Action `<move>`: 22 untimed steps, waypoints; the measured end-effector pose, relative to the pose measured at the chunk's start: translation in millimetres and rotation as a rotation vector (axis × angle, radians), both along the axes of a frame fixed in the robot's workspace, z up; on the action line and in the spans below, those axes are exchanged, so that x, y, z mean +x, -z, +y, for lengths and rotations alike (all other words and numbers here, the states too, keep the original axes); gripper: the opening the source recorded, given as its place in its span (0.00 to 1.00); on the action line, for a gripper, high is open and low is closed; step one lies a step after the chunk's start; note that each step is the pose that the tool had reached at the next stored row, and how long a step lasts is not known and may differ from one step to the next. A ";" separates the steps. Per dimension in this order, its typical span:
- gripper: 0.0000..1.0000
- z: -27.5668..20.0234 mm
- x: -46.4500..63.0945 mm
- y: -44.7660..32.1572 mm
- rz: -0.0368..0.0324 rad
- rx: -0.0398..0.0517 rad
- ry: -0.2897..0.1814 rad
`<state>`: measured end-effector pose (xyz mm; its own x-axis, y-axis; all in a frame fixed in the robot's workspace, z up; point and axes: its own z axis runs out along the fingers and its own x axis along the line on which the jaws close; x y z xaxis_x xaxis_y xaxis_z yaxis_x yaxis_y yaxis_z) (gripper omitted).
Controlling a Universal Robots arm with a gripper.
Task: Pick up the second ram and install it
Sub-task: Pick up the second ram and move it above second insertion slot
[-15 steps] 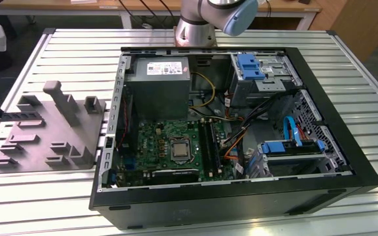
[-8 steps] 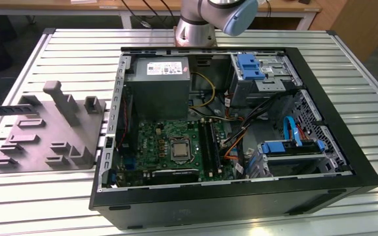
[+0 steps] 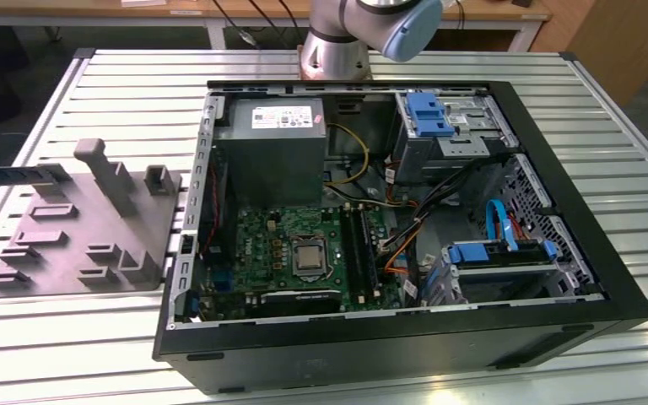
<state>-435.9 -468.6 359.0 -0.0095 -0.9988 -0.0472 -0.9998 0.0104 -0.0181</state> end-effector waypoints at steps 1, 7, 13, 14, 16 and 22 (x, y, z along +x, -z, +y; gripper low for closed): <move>0.11 0.0 0.0 -1.8 0.0000 0.0000 0.000; 0.11 0.0 0.0 -4.3 0.0000 0.0000 0.000; 0.11 0.0 7.3 -4.3 0.0001 0.0000 0.000; 0.11 0.0 9.6 -4.3 0.0001 -0.0001 0.000; 0.11 0.0 12.7 -4.3 -0.0001 0.0001 0.000; 0.11 0.0 13.0 -11.8 0.0000 0.0000 0.000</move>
